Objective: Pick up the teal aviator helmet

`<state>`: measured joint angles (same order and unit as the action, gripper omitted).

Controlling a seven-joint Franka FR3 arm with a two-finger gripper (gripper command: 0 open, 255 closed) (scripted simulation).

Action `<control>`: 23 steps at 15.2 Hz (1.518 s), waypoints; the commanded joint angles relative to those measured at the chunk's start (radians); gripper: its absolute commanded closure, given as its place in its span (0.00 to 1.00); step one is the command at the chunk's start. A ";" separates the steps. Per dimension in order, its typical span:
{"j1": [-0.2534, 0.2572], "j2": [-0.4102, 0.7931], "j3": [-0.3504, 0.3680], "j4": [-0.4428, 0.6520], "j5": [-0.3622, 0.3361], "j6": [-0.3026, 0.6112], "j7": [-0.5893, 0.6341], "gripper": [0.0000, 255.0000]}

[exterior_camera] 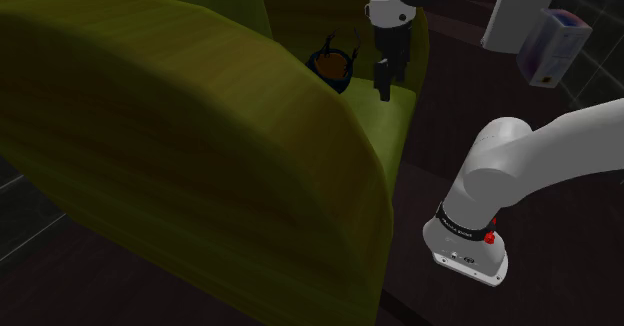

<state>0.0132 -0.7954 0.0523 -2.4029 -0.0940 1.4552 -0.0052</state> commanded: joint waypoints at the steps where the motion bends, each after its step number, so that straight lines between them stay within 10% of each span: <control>1: 0.000 0.000 0.000 0.000 0.000 0.000 0.000 0.00; 23: -0.044 0.805 -0.171 1.040 -0.035 -0.157 -0.370 0.00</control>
<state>-0.0280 -0.0291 -0.1141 -1.4232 -0.1335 1.3169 -0.3582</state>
